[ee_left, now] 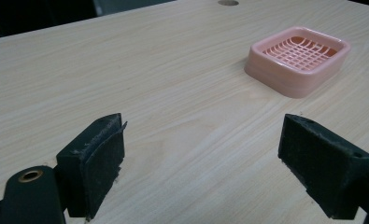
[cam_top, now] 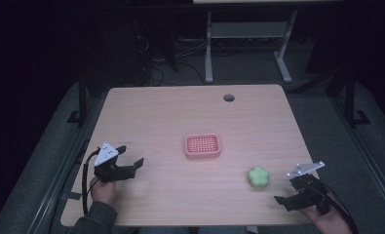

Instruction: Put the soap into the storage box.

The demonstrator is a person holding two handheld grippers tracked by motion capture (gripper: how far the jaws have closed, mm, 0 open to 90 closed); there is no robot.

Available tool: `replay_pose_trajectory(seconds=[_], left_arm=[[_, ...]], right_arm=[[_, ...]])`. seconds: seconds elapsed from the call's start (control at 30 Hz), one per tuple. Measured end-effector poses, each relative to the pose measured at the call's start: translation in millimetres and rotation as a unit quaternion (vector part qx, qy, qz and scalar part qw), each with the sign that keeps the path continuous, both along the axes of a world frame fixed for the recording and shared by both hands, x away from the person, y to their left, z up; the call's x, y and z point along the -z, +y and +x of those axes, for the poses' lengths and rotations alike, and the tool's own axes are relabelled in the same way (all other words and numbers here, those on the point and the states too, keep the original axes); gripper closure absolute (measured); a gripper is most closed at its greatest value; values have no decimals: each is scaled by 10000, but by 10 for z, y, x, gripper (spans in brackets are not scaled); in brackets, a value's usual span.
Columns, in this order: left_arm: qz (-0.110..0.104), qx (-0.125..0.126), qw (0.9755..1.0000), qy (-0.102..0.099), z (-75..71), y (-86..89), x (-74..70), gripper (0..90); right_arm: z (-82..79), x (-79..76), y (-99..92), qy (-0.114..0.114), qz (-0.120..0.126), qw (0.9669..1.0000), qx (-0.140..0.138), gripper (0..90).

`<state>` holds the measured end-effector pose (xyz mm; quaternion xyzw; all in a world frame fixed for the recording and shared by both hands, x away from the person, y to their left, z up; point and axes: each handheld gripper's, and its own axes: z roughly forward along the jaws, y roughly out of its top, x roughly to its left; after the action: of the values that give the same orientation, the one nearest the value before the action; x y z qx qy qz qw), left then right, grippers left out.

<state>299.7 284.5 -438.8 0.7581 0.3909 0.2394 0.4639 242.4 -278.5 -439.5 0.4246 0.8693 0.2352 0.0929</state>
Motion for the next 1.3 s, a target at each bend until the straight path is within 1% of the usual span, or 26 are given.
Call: replay_pose_trajectory(seconds=[0.17, 0.2, 0.27, 0.3, 0.37, 0.5, 0.53, 0.67, 0.7, 0.9, 1.0, 1.07, 1.1, 1.17, 1.3], left_arm=[[-4, -7, 10000, 8, 3, -2, 4, 140], [6, -4, 10000, -1, 3, 1, 4, 140], [0, -6, 10000, -14, 2, 7, 0, 140], [-4, -12, 10000, -12, 0, 10, -3, 140], [-37, -27, 10000, -15, -3, 12, -6, 140], [-57, -41, 10000, -14, -4, 16, -6, 140], [-60, -37, 10000, -10, -5, 16, -6, 140], [-58, -29, 10000, -35, -4, 21, -9, 140], [-60, -28, 10000, -43, -4, 25, -10, 140], [-111, -66, 9999, -52, -8, 39, -18, 140], [-106, -51, 9999, -52, -12, 37, -17, 140], [-97, -52, 9999, -54, -12, 38, -17, 140], [-98, -52, 9999, -52, -12, 39, -17, 140], [-94, -55, 9999, -45, -10, 41, -17, 140], [-97, -48, 9999, -56, -10, 39, -17, 140]], right_arm=[[91, -52, 117, 107, -172, 9997, -149, 146], [130, -95, 171, 108, -262, 9993, -233, 146], [178, -149, 223, 107, -348, 9987, -356, 146], [178, -149, 223, 107, -348, 9987, -356, 146], [224, -200, 283, 64, -406, 9981, -448, 146], [311, -248, 399, 91, -512, 9968, -611, 145], [350, -247, 447, 135, -566, 9962, -653, 144], [402, -236, 503, 204, -575, 9958, -683, 144], [434, -221, 541, 253, -585, 9954, -709, 144], [501, -197, 630, 297, -655, 9942, -800, 145], [535, -179, 673, 337, -733, 9932, -842, 145], [555, -170, 696, 398, -784, 9925, -849, 144], [567, -166, 704, 387, -811, 9921, -871, 145], [583, -161, 725, 414, -802, 9921, -870, 145], [629, -125, 775, 518, -868, 9906, -917, 145]])
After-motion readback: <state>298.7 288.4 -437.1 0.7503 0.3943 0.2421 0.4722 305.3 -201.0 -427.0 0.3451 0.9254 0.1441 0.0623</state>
